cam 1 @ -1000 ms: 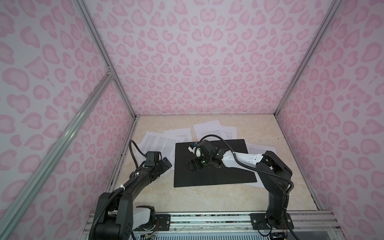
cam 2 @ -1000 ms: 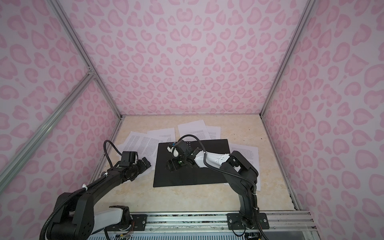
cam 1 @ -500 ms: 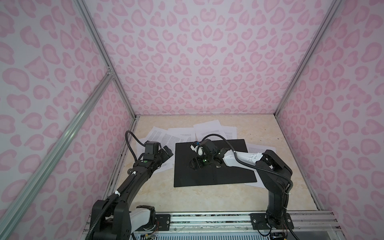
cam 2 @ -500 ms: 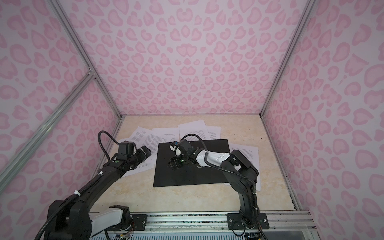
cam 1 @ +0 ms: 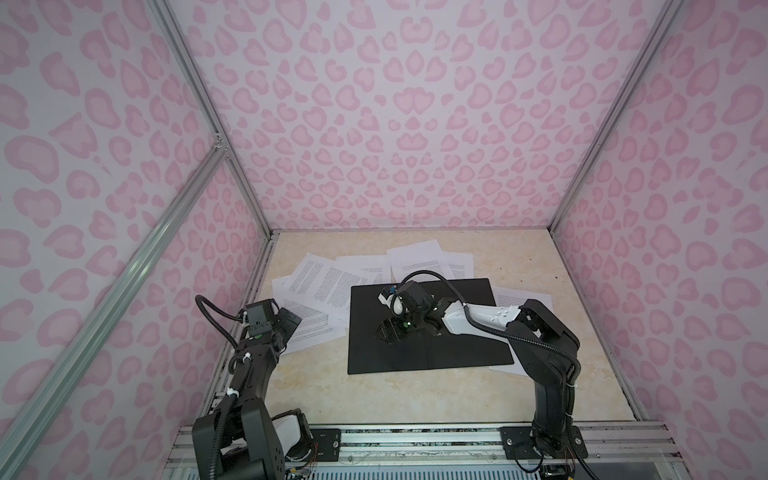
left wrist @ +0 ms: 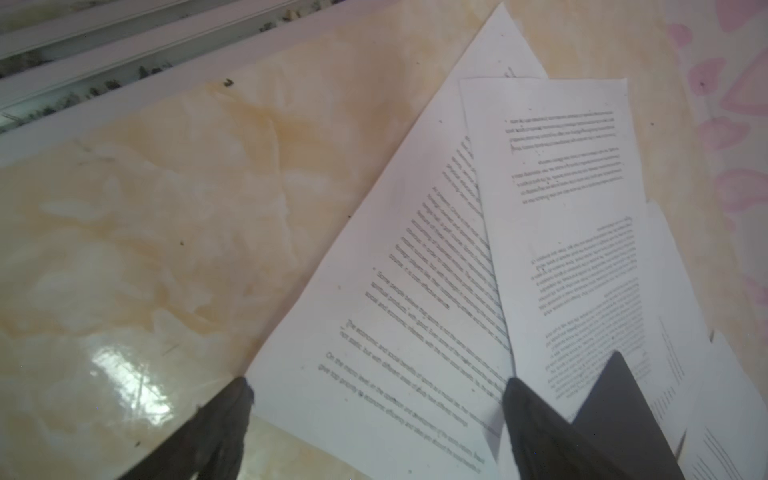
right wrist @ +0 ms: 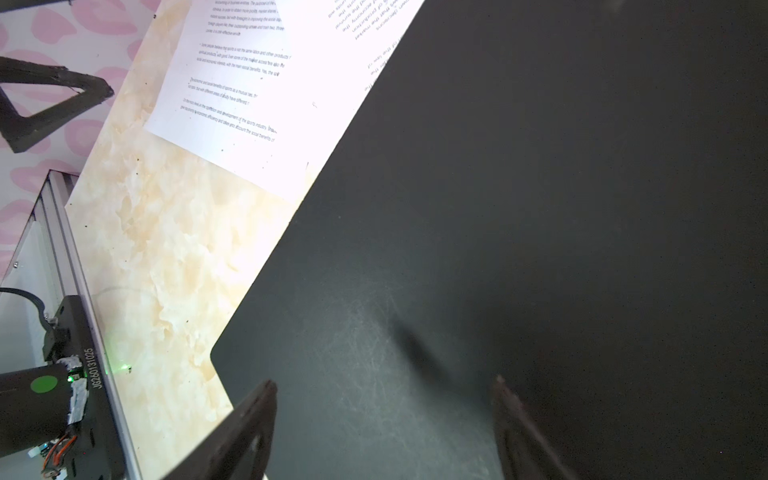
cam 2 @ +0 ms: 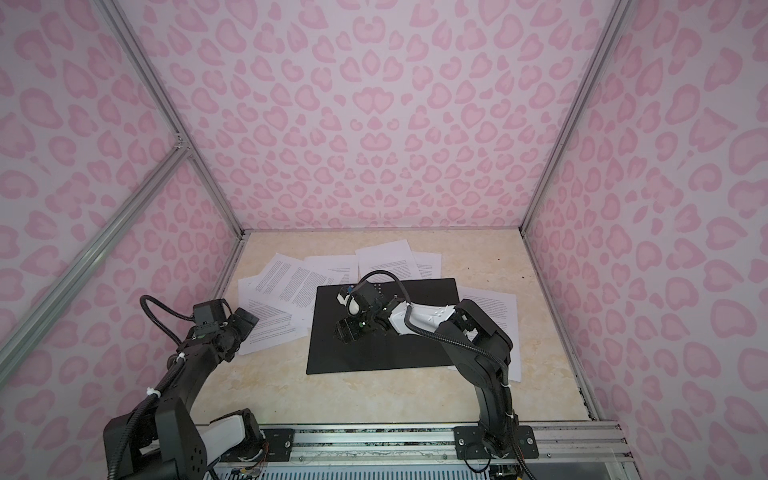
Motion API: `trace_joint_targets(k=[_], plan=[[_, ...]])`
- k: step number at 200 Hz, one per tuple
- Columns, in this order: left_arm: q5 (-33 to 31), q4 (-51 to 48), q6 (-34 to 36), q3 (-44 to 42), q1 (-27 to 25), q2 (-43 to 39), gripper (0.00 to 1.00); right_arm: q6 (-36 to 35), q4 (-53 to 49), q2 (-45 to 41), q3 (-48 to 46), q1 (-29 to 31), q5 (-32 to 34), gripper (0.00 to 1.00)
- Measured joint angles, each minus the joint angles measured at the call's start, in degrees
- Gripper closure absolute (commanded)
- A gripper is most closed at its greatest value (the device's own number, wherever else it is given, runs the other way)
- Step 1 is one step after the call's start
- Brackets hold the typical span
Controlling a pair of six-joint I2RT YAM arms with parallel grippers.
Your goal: Put the files into the folder
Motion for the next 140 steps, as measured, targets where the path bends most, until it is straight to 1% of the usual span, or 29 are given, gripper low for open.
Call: trace_joint_targets(k=[25, 38, 45, 68, 99, 140], plan=[[3.9, 3.6, 0.5, -0.7, 4.1, 4.9, 0.00, -0.2, 0.2, 0.1, 0.2, -0.1, -0.2, 0.19], [5.6, 5.6, 1.3, -1.0, 5.2, 6.6, 0.00, -0.2, 0.2, 0.1, 0.2, -0.2, -0.4, 0.19], [7.6, 7.5, 1.4, -1.1, 5.9, 7.4, 0.00, -0.2, 0.2, 0.1, 0.2, -0.4, -0.6, 0.19], [9.9, 12.7, 0.9, -2.3, 6.9, 8.6, 0.00, -0.1, 0.4, -0.1, -0.2, -0.9, -1.4, 0.19], [13.7, 17.4, -0.2, -5.4, 7.0, 7.2, 0.01, 0.8, 1.7, -1.2, -1.4, -2.1, -2.4, 0.19], [20.2, 18.2, -2.5, -8.2, 7.0, 3.8, 0.01, 1.7, 3.0, -1.2, -1.5, -2.1, -3.8, 0.19]])
